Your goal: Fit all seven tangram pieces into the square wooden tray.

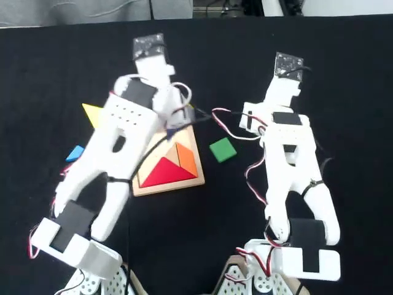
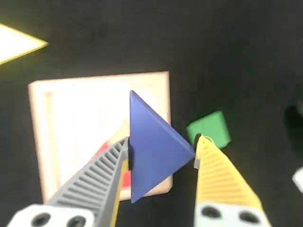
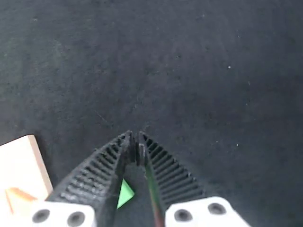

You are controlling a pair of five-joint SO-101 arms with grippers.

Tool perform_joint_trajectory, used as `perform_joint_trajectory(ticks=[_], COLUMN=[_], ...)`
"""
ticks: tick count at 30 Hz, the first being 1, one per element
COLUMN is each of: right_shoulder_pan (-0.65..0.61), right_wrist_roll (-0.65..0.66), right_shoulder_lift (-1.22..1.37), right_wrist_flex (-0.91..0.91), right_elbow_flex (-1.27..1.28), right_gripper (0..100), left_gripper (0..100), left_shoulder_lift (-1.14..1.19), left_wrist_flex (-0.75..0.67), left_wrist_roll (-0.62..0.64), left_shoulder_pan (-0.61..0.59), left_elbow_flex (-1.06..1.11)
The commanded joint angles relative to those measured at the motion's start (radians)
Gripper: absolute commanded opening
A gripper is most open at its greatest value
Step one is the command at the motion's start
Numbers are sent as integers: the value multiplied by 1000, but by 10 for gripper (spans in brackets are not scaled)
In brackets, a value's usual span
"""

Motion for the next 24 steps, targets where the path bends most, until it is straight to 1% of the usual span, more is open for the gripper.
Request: perform_joint_trajectory(ticks=[1, 5, 8, 10, 11, 18, 24], right_shoulder_pan=[18, 18, 18, 18, 18, 15, 14], right_wrist_roll=[-8, -8, -6, -6, -6, -6, -6], right_shoulder_lift=[-50, -54, -56, -53, -51, -48, -48], right_wrist_flex=[-12, -12, -12, -12, -14, -46, -46], right_elbow_flex=[-22, -22, -22, -22, -22, -15, -15], right_gripper=[14, 15, 15, 15, 15, 15, 15], left_gripper=[145, 145, 145, 148, 148, 148, 148], left_shoulder_lift=[-38, -37, -34, -34, -34, -34, -34], left_wrist_flex=[-233, -315, -407, -456, -477, -660, -830], left_wrist_roll=[178, 466, 597, 718, 752, 873, 872], left_shoulder_pan=[48, 45, 22, 4, -2, -7, 2], left_elbow_flex=[157, 269, 317, 358, 371, 490, 591])
